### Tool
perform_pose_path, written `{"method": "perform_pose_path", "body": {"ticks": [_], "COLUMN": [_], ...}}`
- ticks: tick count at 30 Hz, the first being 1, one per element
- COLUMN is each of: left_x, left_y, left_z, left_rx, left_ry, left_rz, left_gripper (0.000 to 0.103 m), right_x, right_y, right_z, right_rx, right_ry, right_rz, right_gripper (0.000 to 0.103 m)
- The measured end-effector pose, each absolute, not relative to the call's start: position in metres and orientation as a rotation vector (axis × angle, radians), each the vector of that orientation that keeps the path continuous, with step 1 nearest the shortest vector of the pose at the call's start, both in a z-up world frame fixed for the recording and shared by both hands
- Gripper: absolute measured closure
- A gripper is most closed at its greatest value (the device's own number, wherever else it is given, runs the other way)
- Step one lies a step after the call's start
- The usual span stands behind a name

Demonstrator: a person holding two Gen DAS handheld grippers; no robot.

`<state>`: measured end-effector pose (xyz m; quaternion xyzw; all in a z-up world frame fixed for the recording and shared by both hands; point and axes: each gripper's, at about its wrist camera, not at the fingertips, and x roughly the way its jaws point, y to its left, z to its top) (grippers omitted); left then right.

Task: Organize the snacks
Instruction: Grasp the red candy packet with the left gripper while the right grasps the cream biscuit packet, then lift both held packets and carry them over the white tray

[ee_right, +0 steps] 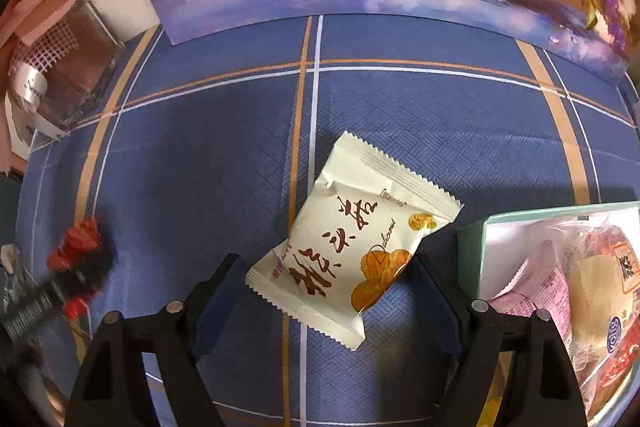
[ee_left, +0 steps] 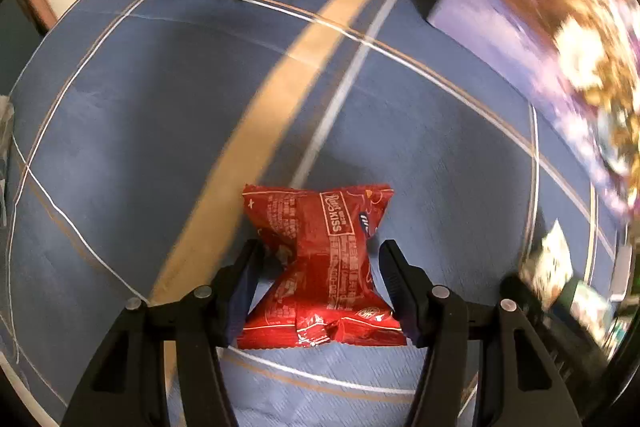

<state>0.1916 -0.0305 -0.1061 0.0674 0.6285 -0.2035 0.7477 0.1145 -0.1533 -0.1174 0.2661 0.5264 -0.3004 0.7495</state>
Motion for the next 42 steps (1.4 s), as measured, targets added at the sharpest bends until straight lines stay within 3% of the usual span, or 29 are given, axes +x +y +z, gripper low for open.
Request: {"method": "perform_pose_path", "body": {"ticks": [14, 21, 32, 42], "left_x": [0.146, 0.133, 0.129, 0.129], "left_y": [-0.052, -0.052, -0.041, -0.033], "left_z": [-0.107, -0.103, -0.102, -0.099], "left_rx": [0.250, 0.266, 0.257, 0.224], "left_ry": [1.311, 1.298, 1.292, 1.320], "left_rz": [-0.463, -0.464, -0.469, -0.471], "left_gripper": [0.041, 0.041, 0.041, 0.041], "right_x": [0.110, 0.106, 0.085, 0.055], "right_y": [-0.186, -0.182, -0.153, -0.144], "right_z": [-0.111, -0.104, -0.102, -0.096], "right_rx": [0.723, 0.644, 0.511, 0.608], "right_ry": [1.121, 1.125, 1.137, 1.093], "right_rz": [-0.723, -0.726, -0.690, -0.620], "right_gripper": [0.016, 0.028, 0.034, 0.040]}}
